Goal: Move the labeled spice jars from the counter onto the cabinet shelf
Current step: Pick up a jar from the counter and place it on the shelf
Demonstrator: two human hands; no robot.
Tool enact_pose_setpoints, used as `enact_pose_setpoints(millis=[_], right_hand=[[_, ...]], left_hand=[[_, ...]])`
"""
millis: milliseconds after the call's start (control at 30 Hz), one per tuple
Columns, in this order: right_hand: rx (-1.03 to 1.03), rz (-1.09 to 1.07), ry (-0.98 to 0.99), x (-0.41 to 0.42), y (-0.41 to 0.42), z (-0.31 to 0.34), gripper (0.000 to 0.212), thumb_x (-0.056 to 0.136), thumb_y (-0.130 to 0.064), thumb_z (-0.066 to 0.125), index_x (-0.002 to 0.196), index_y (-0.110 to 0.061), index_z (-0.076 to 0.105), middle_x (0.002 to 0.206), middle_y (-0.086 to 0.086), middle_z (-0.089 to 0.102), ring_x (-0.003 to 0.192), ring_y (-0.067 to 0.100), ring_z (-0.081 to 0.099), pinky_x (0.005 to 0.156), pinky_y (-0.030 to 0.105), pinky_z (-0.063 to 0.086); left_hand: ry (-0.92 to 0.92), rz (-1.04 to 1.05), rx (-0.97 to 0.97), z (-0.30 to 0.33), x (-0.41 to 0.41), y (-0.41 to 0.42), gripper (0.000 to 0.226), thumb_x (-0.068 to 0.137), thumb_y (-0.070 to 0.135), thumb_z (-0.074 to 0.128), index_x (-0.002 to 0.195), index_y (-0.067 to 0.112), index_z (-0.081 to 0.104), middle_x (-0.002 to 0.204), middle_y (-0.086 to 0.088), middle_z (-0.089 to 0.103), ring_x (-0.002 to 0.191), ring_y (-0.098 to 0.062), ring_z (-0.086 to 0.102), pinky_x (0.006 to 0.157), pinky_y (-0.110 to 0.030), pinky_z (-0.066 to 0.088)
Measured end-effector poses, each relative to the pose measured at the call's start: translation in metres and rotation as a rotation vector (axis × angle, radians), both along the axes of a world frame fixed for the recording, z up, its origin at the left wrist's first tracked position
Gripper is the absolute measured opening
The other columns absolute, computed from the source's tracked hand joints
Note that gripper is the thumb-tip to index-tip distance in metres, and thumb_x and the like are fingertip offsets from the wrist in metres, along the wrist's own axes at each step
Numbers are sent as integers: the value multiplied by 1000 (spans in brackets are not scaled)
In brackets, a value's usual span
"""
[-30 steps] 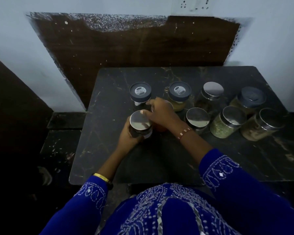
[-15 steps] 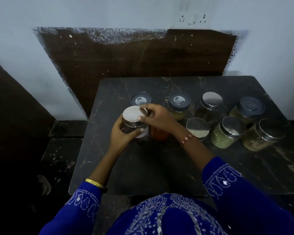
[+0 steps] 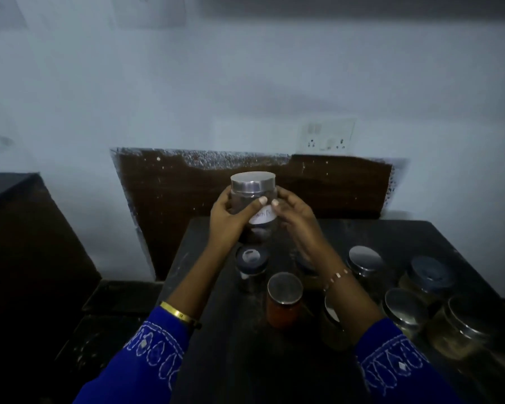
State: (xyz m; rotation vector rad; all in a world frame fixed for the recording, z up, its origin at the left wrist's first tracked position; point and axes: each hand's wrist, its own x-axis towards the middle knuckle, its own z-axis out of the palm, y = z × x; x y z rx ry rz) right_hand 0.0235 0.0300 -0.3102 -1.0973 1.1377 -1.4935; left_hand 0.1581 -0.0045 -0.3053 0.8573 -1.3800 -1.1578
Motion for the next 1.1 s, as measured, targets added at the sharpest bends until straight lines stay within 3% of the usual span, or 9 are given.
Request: enact_pose_setpoints(millis=[100,200,400,600,700,833,967,1100], right_hand=[[-83,-11,57,-4,1,22,48,92,-4,50,138,-14,41,109,0,63,98,13,63,76,19,57],[-138,-72,87,-4,2,36,47,92,-7,50,138,-14,41,104,-7,63,95,8,63,74,20,56],[-184,-165,80,1,4,51,47,91,-9,54,136,-14,43,103,-8,64,94,6,62,73,18,56],[-195,-185,76,10,4,51,56,91,-5,53,143,-15,35,131,5,56,104,6,57,91,30,51],[-205,-193,161,16,6,46,66,88,-6,57,146,-20,28,118,-9,58,99,3,58,83,23,54],[-235,-277,292,26,6,45,76,85,-9,64,146,-25,24,122,-10,47,101,2,53,69,10,53],[-269,-300,273,19,3,47,66,83,-6,65,140,-19,34,122,-6,52,102,5,55,69,14,55],[-304,-264,160,-2,2,60,47,87,-6,59,129,-16,41,116,-2,58,103,9,59,71,14,55]], left_hand=[[61,-45,31,21,-9,-4,28,85,19,64,111,10,60,95,-4,68,86,-16,66,75,-26,57],[70,-85,57,33,-13,-9,37,94,35,47,116,9,60,100,-9,69,89,-19,67,72,-26,55],[104,-131,72,45,-14,-15,41,98,31,35,124,6,54,117,-19,63,110,-32,60,92,-45,49],[130,-156,60,51,-10,-18,43,99,35,32,124,8,54,114,-19,62,109,-32,58,94,-49,47],[137,-188,76,50,-9,-26,42,99,37,31,120,9,55,116,-21,62,110,-36,58,95,-52,47],[172,-217,125,46,-12,-30,40,100,39,23,103,20,58,98,-6,66,96,-21,61,86,-39,50],[228,-185,184,52,-20,-31,37,101,33,24,98,23,59,96,-4,65,97,-22,60,88,-39,48],[214,-175,129,70,-30,-28,28,99,26,32,98,23,60,102,-6,66,105,-27,59,96,-49,46]])
